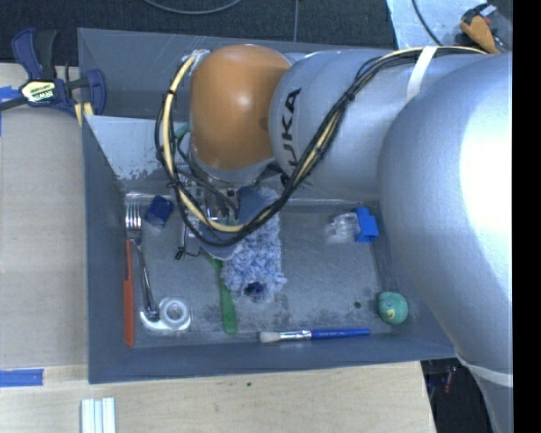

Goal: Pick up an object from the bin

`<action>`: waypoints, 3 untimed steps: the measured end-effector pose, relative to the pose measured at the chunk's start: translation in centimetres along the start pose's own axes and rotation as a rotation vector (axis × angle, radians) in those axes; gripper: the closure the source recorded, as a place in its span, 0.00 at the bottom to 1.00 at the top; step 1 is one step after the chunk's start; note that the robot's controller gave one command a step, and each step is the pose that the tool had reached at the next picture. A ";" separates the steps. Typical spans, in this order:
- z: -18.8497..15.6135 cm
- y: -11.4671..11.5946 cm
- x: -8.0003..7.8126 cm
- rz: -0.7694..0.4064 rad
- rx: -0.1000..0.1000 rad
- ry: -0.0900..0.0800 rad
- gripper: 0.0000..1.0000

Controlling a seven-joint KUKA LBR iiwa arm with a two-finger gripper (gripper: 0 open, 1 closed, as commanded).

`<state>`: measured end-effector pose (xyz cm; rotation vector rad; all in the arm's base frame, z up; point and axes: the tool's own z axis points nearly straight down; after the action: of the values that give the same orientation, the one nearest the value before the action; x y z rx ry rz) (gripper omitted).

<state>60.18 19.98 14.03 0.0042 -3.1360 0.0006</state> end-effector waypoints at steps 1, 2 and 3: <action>-0.5 -0.1 -0.2 0.003 -0.002 -0.008 0.00; 6.3 -5.7 1.1 -0.578 0.001 -0.009 0.00; 2.4 -7.9 1.9 -0.498 0.001 -0.015 0.00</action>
Offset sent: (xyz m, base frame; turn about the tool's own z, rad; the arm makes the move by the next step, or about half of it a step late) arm -0.0130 -0.0619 -0.0703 -0.6315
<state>58.25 12.06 11.61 0.7813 -3.0529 -0.0008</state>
